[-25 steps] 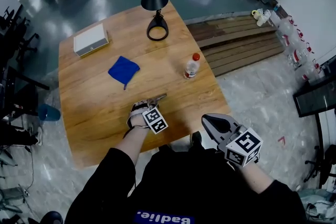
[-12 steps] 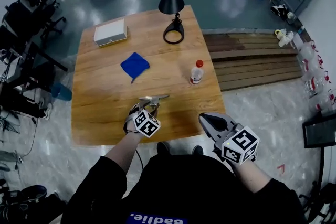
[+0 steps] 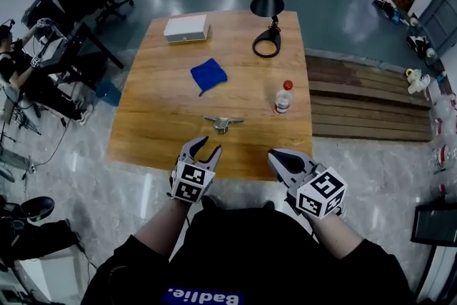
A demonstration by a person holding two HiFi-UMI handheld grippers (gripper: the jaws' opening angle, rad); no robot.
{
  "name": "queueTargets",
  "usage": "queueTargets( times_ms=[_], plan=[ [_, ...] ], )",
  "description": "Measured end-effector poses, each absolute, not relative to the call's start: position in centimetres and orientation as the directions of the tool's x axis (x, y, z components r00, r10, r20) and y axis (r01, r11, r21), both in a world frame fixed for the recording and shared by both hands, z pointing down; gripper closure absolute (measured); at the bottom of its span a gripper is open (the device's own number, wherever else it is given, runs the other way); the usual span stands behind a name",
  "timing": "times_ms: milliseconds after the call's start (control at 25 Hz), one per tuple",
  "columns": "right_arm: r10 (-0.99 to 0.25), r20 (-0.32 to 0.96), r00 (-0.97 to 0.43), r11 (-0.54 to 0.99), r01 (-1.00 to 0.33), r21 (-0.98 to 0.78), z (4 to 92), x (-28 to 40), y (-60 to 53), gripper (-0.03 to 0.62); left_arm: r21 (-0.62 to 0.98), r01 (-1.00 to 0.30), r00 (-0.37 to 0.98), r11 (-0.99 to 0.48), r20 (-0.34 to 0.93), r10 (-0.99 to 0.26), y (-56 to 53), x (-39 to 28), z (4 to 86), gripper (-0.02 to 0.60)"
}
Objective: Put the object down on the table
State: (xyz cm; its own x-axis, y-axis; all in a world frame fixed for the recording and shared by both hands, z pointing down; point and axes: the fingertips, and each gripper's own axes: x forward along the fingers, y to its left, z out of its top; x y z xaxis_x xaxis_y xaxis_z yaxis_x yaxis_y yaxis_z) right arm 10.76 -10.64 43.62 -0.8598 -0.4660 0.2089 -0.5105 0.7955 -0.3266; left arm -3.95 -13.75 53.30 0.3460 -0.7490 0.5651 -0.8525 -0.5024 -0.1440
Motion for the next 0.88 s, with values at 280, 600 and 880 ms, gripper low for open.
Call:
queueTargets(
  times_ms=[280,600,880],
  plan=[
    [-0.478,0.197,-0.856,0.808,-0.516,-0.285,42.2,8.1,-9.2,0.589,-0.017,-0.869,0.448,-0.494,0.399,-0.800,-9.7,-4.1,47.0,0.496],
    [-0.463,0.206,-0.862,0.831,-0.503,-0.237,41.5,2.4,-7.1,0.589,0.149,-0.810,0.586,-0.567,0.222,-0.779,-7.0,-5.3,42.5,0.574],
    [-0.470,0.203,-0.859,0.836,-0.507,-0.208,41.2,0.4,-6.2,0.589,0.166,-0.763,0.646,-0.624,0.188,-0.740,-5.6,-5.2,41.3,0.574]
  ],
)
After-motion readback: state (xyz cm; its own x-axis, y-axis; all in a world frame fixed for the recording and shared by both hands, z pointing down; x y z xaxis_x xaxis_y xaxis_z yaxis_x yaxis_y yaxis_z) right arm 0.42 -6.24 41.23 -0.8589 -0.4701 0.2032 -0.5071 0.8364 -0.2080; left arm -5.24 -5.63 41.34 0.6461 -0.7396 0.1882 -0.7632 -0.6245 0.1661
